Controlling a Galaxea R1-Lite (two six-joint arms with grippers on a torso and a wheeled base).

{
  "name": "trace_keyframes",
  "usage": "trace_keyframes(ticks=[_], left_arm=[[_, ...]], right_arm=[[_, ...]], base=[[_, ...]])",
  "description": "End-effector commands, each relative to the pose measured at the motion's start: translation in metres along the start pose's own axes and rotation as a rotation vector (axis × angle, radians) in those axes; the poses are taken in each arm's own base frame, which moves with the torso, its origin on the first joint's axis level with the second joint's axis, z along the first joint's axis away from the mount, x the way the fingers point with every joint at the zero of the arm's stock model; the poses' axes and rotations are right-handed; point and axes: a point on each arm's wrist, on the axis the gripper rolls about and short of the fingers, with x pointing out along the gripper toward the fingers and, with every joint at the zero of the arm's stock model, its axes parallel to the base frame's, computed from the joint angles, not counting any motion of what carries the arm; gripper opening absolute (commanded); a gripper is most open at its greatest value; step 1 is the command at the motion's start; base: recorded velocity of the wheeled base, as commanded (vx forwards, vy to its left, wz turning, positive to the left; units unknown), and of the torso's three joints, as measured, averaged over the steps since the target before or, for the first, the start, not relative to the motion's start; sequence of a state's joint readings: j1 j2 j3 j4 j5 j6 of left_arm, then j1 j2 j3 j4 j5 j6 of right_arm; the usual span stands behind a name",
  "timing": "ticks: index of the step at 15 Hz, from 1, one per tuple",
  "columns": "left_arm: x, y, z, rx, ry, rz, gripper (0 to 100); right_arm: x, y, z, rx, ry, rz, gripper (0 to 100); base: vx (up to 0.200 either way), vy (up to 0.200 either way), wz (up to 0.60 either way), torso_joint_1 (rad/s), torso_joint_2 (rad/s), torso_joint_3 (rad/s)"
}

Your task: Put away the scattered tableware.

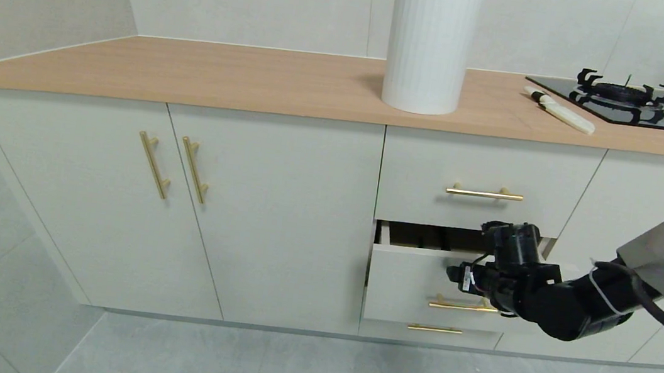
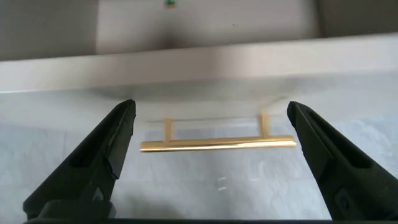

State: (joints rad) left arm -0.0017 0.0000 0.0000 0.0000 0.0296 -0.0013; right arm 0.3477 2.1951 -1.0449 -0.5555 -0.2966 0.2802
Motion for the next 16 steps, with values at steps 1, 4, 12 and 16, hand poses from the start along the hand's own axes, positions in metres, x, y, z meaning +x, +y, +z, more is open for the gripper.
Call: trace_keyframes(ticks=[1, 4, 12, 16], left_arm=[[0.000, 0.000, 0.000, 0.000, 0.000, 0.000, 100], [0.000, 0.000, 0.000, 0.000, 0.000, 0.000, 100], [0.000, 0.000, 0.000, 0.000, 0.000, 0.000, 100], [0.000, 0.000, 0.000, 0.000, 0.000, 0.000, 100]], right_arm=[[0.013, -0.005, -0.006, 0.001, -0.016, -0.010, 100], [0.023, -0.008, -0.006, 0.001, -0.065, -0.008, 100], [0.050, -0.013, -0.002, 0.047, -0.165, -0.037, 100], [0.065, -0.016, 0.005, 0.080, -0.235, -0.045, 100]], base=[[0.000, 0.000, 0.00, 0.000, 0.00, 0.000], [0.000, 0.000, 0.00, 0.000, 0.00, 0.000], [0.000, 0.000, 0.00, 0.000, 0.00, 0.000], [0.000, 0.000, 0.00, 0.000, 0.00, 0.000]])
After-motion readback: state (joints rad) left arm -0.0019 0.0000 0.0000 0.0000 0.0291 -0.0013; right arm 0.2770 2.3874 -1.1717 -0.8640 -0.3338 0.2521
